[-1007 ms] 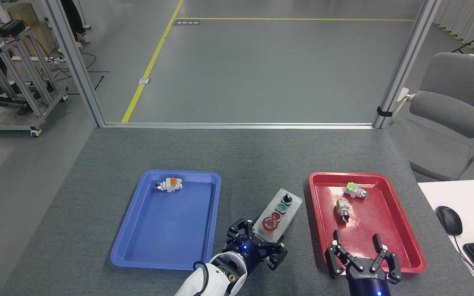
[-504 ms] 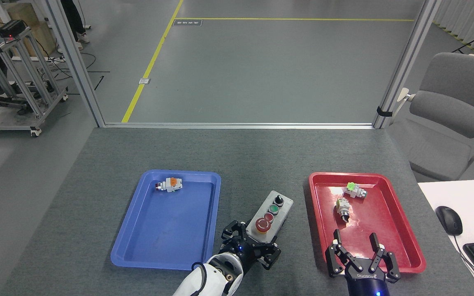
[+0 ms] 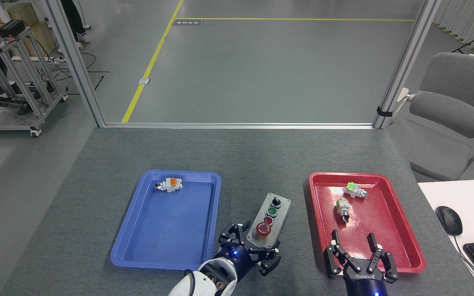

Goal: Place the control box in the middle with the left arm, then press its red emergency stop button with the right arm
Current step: 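Open the left gripper and withdraw it from the control box, then move the right gripper down onto the red button of the box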

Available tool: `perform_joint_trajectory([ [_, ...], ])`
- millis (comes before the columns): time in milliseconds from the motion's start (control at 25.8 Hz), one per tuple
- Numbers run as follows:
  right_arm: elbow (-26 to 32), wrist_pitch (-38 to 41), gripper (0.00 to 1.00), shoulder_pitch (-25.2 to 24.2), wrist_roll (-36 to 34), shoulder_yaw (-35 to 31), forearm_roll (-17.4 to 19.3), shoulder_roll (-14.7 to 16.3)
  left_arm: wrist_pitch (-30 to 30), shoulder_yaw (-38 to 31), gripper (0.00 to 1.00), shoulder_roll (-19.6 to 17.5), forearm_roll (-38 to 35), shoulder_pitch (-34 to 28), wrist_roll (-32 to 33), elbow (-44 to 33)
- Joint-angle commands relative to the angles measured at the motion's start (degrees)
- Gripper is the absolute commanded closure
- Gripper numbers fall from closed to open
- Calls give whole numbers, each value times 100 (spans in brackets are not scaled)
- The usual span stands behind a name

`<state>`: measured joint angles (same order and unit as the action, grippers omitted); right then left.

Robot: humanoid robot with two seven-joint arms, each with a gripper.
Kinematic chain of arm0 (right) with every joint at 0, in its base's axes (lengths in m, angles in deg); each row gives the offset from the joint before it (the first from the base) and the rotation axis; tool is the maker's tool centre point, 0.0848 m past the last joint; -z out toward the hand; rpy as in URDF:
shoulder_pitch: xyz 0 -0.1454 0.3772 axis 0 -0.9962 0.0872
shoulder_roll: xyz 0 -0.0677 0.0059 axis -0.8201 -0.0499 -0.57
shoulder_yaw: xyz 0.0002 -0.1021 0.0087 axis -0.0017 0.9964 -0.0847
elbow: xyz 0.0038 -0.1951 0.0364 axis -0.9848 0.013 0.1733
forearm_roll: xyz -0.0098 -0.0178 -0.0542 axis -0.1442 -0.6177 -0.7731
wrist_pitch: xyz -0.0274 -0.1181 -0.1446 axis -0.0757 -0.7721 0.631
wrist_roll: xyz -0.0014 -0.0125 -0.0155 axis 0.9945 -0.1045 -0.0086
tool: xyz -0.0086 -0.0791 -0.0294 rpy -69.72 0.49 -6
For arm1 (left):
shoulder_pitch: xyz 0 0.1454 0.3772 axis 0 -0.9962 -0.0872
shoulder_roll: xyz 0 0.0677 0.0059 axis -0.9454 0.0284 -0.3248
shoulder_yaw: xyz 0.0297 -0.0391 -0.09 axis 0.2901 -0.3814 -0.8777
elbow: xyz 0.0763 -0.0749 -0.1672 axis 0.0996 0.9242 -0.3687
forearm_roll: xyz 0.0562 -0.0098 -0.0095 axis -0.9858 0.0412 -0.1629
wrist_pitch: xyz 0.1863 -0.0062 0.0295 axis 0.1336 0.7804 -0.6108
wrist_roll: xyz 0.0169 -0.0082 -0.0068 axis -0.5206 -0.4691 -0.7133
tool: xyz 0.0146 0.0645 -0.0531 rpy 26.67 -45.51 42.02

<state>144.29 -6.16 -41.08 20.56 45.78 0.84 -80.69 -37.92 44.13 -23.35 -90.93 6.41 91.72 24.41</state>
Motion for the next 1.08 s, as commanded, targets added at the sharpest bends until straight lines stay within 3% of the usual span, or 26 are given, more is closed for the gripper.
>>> perform_joint_trajectory([
  [0,-27,26,20,2,19,2,5,9,-284,-416,2,-803,27,-609,33,-1402],
  [194,-27,245,50,11,213,89,-39,35,-1058,-1453,2,-1603,150,-1656,-2,-2870],
  [349,-36,324,74,29,265,221,-66,18,-1717,-2710,2,-1647,168,-2403,-37,-3670],
  [465,-115,333,97,46,397,362,-197,-9,-1743,-3474,2,-1471,168,-2482,-46,-3740],
  [620,-133,333,100,99,406,564,-197,-44,-1585,-4028,2,-1190,168,-2376,-99,-3653],
  [852,-476,193,100,494,415,1065,-241,-184,-935,-4054,2,-1128,168,-2148,-415,-3609],
  [1046,-941,-80,100,951,415,1540,-391,-290,-645,-4063,2,-1137,159,-1832,-442,-2976],
])
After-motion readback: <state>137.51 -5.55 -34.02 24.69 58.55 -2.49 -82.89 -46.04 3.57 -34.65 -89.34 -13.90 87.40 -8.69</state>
